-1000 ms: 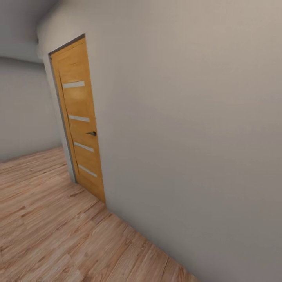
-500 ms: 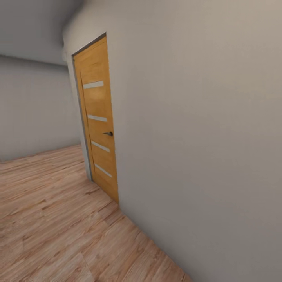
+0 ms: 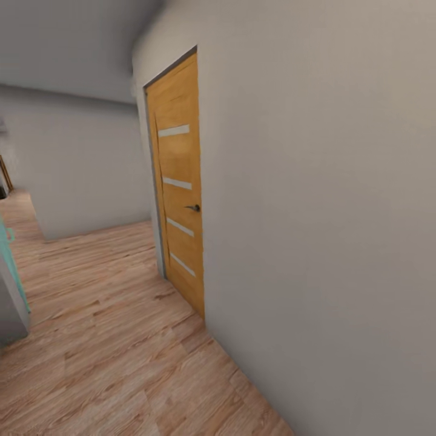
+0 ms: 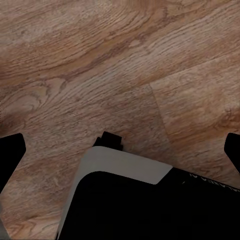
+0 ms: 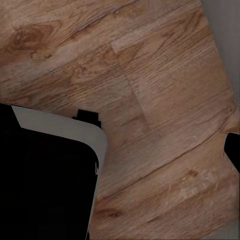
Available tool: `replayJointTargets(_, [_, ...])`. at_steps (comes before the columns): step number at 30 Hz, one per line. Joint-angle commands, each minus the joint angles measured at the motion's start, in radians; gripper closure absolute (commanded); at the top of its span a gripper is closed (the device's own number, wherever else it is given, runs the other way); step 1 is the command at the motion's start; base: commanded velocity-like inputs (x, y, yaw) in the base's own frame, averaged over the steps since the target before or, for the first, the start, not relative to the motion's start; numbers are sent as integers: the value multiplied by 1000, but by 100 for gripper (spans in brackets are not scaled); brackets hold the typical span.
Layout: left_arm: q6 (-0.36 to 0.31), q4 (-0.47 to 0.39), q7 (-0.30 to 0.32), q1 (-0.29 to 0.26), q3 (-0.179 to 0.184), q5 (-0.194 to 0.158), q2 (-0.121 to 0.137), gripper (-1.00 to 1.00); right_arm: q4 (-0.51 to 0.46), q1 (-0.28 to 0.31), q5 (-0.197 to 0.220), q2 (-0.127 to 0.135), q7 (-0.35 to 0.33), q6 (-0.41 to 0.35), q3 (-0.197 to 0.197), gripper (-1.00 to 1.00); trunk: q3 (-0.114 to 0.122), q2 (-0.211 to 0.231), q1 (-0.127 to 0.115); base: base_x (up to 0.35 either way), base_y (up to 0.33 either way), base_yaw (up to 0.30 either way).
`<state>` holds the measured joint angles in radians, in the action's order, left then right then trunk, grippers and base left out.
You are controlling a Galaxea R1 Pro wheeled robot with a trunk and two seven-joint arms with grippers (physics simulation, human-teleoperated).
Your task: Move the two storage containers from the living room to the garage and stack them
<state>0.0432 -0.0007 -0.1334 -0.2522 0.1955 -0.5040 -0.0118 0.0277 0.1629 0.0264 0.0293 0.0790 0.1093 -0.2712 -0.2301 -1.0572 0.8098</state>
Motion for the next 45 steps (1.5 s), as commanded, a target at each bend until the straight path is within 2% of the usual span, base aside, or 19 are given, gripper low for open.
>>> replayJointTargets(1, [3,0,-3,-1,8,-8,0,-100,3,1,3,0,2,6,-7,-100,-1,-1,1,195,0,269])
replayJointTargets(45, [2,1,-3,-1,8,-8,0,-100,3,1,3,0,2,6,-8,-100,-1,-1,1,194,0,269])
